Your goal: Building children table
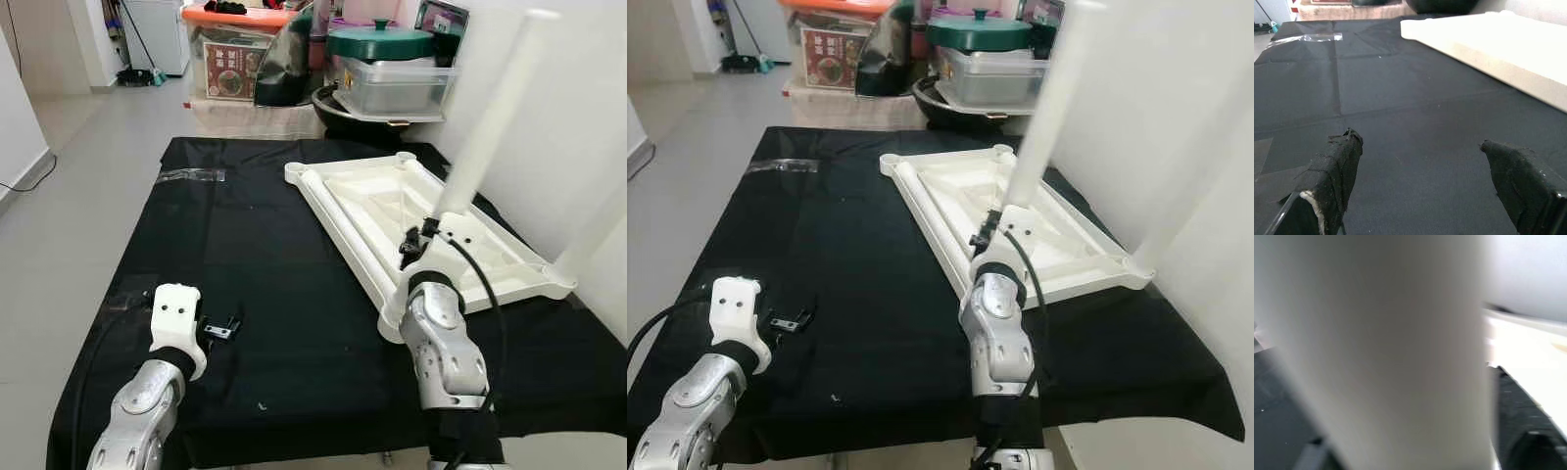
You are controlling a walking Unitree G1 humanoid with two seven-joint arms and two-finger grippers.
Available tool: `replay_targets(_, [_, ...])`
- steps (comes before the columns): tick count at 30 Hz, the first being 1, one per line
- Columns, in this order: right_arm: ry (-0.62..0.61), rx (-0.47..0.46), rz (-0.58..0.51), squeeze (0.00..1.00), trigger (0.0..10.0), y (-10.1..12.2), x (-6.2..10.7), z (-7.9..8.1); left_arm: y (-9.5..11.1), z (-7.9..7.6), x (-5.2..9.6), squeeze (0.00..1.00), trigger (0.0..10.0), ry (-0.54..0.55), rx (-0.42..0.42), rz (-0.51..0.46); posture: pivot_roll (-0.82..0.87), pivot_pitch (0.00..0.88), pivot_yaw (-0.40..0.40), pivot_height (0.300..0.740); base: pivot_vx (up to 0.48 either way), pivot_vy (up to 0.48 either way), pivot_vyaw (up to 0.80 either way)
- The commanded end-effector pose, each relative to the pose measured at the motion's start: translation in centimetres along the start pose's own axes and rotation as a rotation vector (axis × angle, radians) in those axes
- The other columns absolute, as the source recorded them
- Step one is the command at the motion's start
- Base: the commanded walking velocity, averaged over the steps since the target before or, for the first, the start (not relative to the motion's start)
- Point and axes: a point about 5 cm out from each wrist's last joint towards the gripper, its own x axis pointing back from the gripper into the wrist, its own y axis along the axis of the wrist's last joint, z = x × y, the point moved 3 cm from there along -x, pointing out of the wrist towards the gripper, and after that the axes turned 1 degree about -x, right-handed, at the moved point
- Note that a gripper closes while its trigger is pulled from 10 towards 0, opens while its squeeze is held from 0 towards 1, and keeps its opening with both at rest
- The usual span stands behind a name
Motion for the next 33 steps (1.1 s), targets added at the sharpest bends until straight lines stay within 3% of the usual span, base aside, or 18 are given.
replay_targets(1, [-0.012,-0.079,0.036,0.88,10.0,-1.0,0.6,0.1,-0.2,0.0,-0.2,0.0,10.0,-0.01,-0.014,0.01,0.03,0.0,-0.054,0.74,0.0,0.0,0.0])
replay_targets(2, [-0.009,-0.083,0.027,1.0,10.0,-0.8,0.7,0.2,-0.2,0.0,-0.2,0.0,10.0,-0.01,-0.014,0.01,0.03,0.0,-0.052,0.74,0.0,0.0,0.0])
replay_targets(17, [0.141,-0.082,-0.172,1.0,10.0,3.9,0.9,1.6,-0.2,0.1,-0.3,0.0,10.0,-0.016,-0.018,0.01,0.03,0.0,-0.045,0.74,0.0,0.0,0.0])
replay_targets(20, [0.303,-0.004,-0.227,1.0,10.0,6.5,-0.4,1.8,-0.2,-0.1,-0.4,0.0,10.0,-0.024,-0.019,0.011,0.02,0.0,-0.039,0.74,0.0,0.0,0.0])
replay_targets(23, [0.393,0.095,-0.203,1.0,10.0,7.3,-1.9,0.8,-0.2,-0.3,-0.5,0.0,10.0,-0.03,-0.018,0.009,0.01,0.0,-0.041,0.74,0.0,0.0,0.0])
replay_targets(27, [0.44,0.093,-0.161,1.0,10.0,7.3,-2.3,0.7,-0.2,-0.3,-0.5,0.0,10.0,-0.03,-0.019,0.009,0.01,0.0,-0.041,0.74,0.0,0.0,0.0])
replay_targets(28, [0.452,0.121,-0.139,0.1,10.0,7.1,-2.7,0.3,-0.2,-0.3,-0.5,0.0,10.0,-0.031,-0.018,0.009,0.01,0.0,-0.044,0.74,0.0,0.0,0.0])
replay_targets(29, [0.482,0.15,-0.11,0.09,10.0,6.9,-3.1,0.1,-0.3,-0.3,-0.5,0.0,10.0,-0.031,-0.018,0.009,0.01,0.0,-0.044,0.74,0.0,0.0,0.0])
replay_targets(30, [0.506,0.169,-0.087,0.0,10.0,6.7,-3.3,-0.1,-0.3,-0.3,-0.5,0.0,10.0,-0.032,-0.018,0.01,0.01,0.0,-0.047,0.74,0.0,0.0,0.0])
replay_targets(33, [0.509,0.192,-0.069,0.0,10.0,6.6,-3.7,-0.6,-0.4,-0.3,-0.5,0.0,10.0,-0.032,-0.018,0.01,0.01,0.0,-0.047,0.74,0.0,0.0,0.0])
